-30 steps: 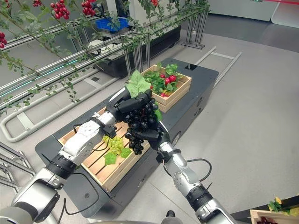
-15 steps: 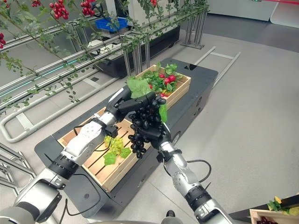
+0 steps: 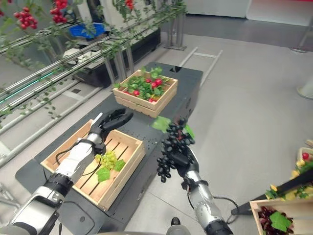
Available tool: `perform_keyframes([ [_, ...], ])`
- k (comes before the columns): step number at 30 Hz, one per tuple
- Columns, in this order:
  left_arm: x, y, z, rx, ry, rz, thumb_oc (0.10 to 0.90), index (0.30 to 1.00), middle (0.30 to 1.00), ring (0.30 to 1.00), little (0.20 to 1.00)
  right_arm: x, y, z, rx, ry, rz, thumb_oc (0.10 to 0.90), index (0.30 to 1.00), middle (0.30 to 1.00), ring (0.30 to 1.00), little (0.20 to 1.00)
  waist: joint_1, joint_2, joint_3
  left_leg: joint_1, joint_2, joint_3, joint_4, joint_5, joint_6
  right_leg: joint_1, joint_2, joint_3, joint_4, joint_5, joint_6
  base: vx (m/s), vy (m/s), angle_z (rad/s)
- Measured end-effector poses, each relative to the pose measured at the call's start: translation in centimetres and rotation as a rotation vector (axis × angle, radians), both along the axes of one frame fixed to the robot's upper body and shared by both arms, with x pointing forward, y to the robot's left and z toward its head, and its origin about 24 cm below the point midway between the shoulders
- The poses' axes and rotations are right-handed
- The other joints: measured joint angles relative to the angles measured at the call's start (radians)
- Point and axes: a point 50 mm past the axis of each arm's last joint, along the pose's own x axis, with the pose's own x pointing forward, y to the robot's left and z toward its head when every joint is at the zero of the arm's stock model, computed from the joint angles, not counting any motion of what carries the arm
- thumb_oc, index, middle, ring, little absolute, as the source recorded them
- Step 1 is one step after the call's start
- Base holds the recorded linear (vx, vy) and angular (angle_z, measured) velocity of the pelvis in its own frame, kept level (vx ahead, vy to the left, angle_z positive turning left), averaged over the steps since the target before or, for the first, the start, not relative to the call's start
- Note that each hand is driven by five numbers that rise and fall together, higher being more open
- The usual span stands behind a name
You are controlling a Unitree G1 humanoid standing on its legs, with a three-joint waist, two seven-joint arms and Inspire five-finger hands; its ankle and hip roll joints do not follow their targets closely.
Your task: Pick up the fruits from the basket on one side to the basket on the other side
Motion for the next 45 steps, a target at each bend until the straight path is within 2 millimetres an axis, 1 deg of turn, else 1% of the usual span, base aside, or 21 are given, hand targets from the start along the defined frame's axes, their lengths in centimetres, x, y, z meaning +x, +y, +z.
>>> perform_keyframes([
  [4,-1.1,1.9,-2.3,0.014,0.098,0.092,0.8,0.9,0.9,0.9,0.9,-1.6,-1.9,-1.1,-0.001,0.053,-0.079,0.4,0.3,0.3,0.3,0.3,-0.039,0.0,-0.001,0.021,0.005,0.028,0.0,-0.01,-0.008,-0.002,0.011,0.042,0.0,0.0,0.0,0.05,-0.009,-0.29],
  [8,-1.6,1.9,-2.9,0.01,0.116,0.094,0.8,0.9,0.9,0.9,0.9,-2.3,-2.2,-1.5,0.002,0.058,-0.073,0.4,0.3,0.3,0.3,0.3,-0.075,0.001,-0.001,0.027,0.01,0.051,0.0,-0.014,-0.012,-0.005,0.017,0.058,0.0,0.001,-0.002,0.06,-0.033,-0.17],
  [11,-1.5,1.1,-3.1,-0.017,0.12,0.069,0.8,0.9,0.9,0.9,0.9,-2.5,-2.2,-1.6,0.003,0.061,-0.072,0.4,0.3,0.3,0.3,0.3,-0.08,0.009,-0.007,0.027,0.011,0.064,0.0,-0.018,-0.015,-0.018,0.024,0.082,0.0,0.005,-0.007,0.06,-0.071,-0.25],
  [15,-2.3,-1.0,-4.5,-0.165,0.138,0.063,0.8,0.9,0.9,0.9,0.9,-2.7,-2.2,-1.7,0.006,0.068,-0.075,0.4,0.3,0.3,0.3,0.3,-0.088,0.022,-0.02,0.028,0.014,0.074,0.0,-0.019,-0.017,-0.022,0.028,0.086,0.0,0.007,-0.004,0.04,-0.113,-0.06],
  [18,-4.4,-3.4,-7.0,-0.367,0.205,0.113,0.8,0.9,0.9,0.9,0.9,-2.7,-1.9,-1.8,0.015,0.068,-0.075,0.4,0.3,0.3,0.3,0.3,-0.087,0.031,-0.029,0.028,0.018,0.087,0.0,-0.023,-0.02,-0.03,0.034,0.099,0.0,0.005,-0.008,0.05,-0.222,-0.13],
  [22,-7.9,-5.3,-9.9,-0.491,0.303,0.168,0.8,0.9,0.9,0.9,0.9,-2.7,-1.8,-1.8,0.015,0.07,-0.074,0.4,0.3,0.3,0.3,0.3,-0.075,0.024,-0.034,0.028,0.04,0.108,0.012,-0.027,-0.035,-0.039,0.059,0.113,0.006,0.0,-0.015,0.0,-0.232,-0.18],
  [23,-9.0,-5.4,-10.8,-0.522,0.335,0.197,0.8,0.9,0.9,0.9,0.9,-2.7,-1.8,-1.9,0.01,0.074,-0.073,0.4,0.3,0.3,0.3,0.3,-0.064,0.011,-0.034,0.01,0.061,0.102,0.058,-0.039,-0.052,-0.06,0.08,0.129,0.04,-0.018,-0.041,-0.04,-0.122,-0.2],
  [24,-9.7,-5.0,-11.3,-0.534,0.359,0.229,0.8,0.9,0.9,0.9,0.9,-2.9,-1.5,-2.2,0.02,0.086,-0.08,0.4,0.3,0.3,0.3,0.3,-0.048,-0.026,-0.03,-0.018,0.07,0.067,0.15,-0.055,-0.061,-0.066,0.077,0.16,0.055,-0.026,-0.054,-0.1,0.009,-0.32],
  [25,-10.2,-4.7,-11.7,-0.54,0.375,0.252,0.8,0.9,0.9,0.9,0.9,-2.9,-1.4,-2.3,0.022,0.091,-0.081,0.4,0.3,0.3,0.3,0.3,-0.032,-0.046,-0.031,-0.033,0.07,0.037,0.197,-0.057,-0.058,-0.064,0.077,0.172,0.054,-0.023,-0.062,-0.09,0.08,-0.57],
  [26,-11.0,-4.4,-12.2,-0.559,0.391,0.294,0.8,0.9,0.9,0.9,0.9,-2.7,-1.4,-2.2,0.02,0.088,-0.077,0.4,0.3,0.3,0.3,0.3,0.0,-0.064,-0.031,-0.061,0.05,-0.074,0.242,-0.093,-0.044,-0.053,0.081,0.217,0.048,0.004,-0.073,-0.1,0.104,-1.2],
  [27,-12.0,-4.0,-12.6,-0.571,0.379,0.338,0.8,0.9,0.9,0.9,0.9,-1.7,-1.6,-1.6,0.005,0.065,-0.062,0.4,0.3,0.3,0.3,0.3,0.036,-0.077,-0.033,-0.066,-0.061,-0.266,0.186,-0.116,-0.016,-0.074,0.07,0.294,0.031,0.018,-0.07,-0.08,0.112,-1.61],
  [28,-12.3,-3.5,-12.6,-0.573,0.366,0.375,0.8,0.9,0.9,0.9,0.9,-0.5,-1.5,-1.0,0.0,0.036,-0.054,0.4,0.3,0.3,0.3,0.3,0.056,-0.084,-0.025,-0.091,-0.163,-0.4,0.144,-0.134,0.022,-0.084,0.068,0.365,0.004,0.05,-0.064,-0.11,0.106,-1.57],
  [29,-12.2,-3.1,-12.5,-0.576,0.357,0.393,0.8,0.9,0.9,0.9,0.9,0.0,-1.6,-0.8,-0.005,0.028,-0.052,0.4,0.3,0.3,0.3,0.3,0.066,-0.086,-0.02,-0.095,-0.201,-0.455,0.124,-0.138,0.036,-0.093,0.073,0.386,0.004,0.055,-0.059,-0.13,0.109,-1.23],
  [30,-11.9,-2.6,-12.2,-0.582,0.328,0.422,0.8,0.9,0.9,0.9,0.9,0.7,-1.9,-0.5,-0.021,0.023,-0.054,0.4,0.3,0.3,0.3,0.3,0.079,-0.075,-0.013,-0.127,-0.235,-0.488,0.104,-0.143,0.052,-0.106,0.094,0.395,0.008,0.059,-0.055,-0.1,0.106,-1.05],
  [31,-11.4,-1.9,-11.8,-0.587,0.283,0.446,0.8,0.9,0.9,0.9,0.9,0.7,-2.1,-0.6,-0.03,0.037,-0.074,0.4,0.3,0.3,0.3,0.3,0.097,-0.066,-0.003,-0.14,-0.216,-0.47,0.105,-0.052,0.137,-0.109,0.117,0.352,0.01,0.061,-0.054,-0.08,0.106,-0.93],
  [34,-10.3,-0.3,-9.9,-0.568,0.163,0.458,0.8,0.9,0.9,0.9,0.9,-0.1,-1.9,-1.4,-0.016,0.072,-0.099,0.4,0.3,0.3,0.3,0.3,0.1,-0.058,0.001,-0.13,-0.179,-0.443,0.044,-0.007,0.142,-0.139,0.116,0.26,0.075,0.043,-0.064,-0.05,0.115,-0.42],
  [36,-9.5,0.1,-8.6,-0.564,0.085,0.442,0.8,0.9,0.9,0.9,0.9,-0.6,-1.8,-1.8,-0.008,0.088,-0.107,0.4,0.3,0.3,0.3,0.3,0.096,-0.057,0.003,-0.116,-0.173,-0.439,0.005,0.032,0.135,-0.125,0.105,0.254,0.057,0.007,-0.051,-0.04,0.119,-0.12],
  [38,-8.8,0.3,-7.5,-0.566,0.019,0.433,0.8,0.9,0.9,0.9,0.9,-1.8,-1.5,-2.6,0.008,0.128,-0.114,0.4,0.3,0.3,0.3,0.3,0.088,-0.029,0.02,-0.102,-0.171,-0.435,0.007,0.036,0.132,-0.099,0.102,0.244,0.03,0.019,-0.04,-0.04,0.113,-0.04],
  [39,-8.6,0.3,-7.0,-0.565,-0.01,0.424,0.8,0.9,0.9,0.9,0.9,-2.7,-1.3,-3.2,0.014,0.159,-0.116,0.4,0.3,0.3,0.3,0.3,0.088,-0.014,0.026,-0.094,-0.17,-0.432,0.006,0.032,0.131,-0.08,0.101,0.242,0.01,0.03,-0.049,-0.05,0.142,-0.03],
  [41,-8.4,0.3,-6.6,-0.568,-0.035,0.421,0.8,0.9,0.9,0.9,0.9,-3.6,-1.1,-3.9,0.027,0.198,-0.113,0.4,0.3,0.3,0.3,0.3,0.089,-0.003,0.035,-0.082,-0.168,-0.427,0.006,0.026,0.128,-0.068,0.103,0.243,0.005,0.034,-0.052,-0.06,0.149,-0.07],
  [45,-8.3,0.3,-6.5,-0.569,-0.043,0.42,0.8,0.9,0.9,0.9,0.9,-4.2,-0.4,-4.5,0.047,0.235,-0.105,0.4,0.3,0.3,0.3,0.3,0.088,-0.009,0.04,-0.074,-0.166,-0.408,0.0,0.022,0.128,-0.066,0.107,0.258,0.006,0.033,-0.05,-0.07,0.136,-0.14],
])
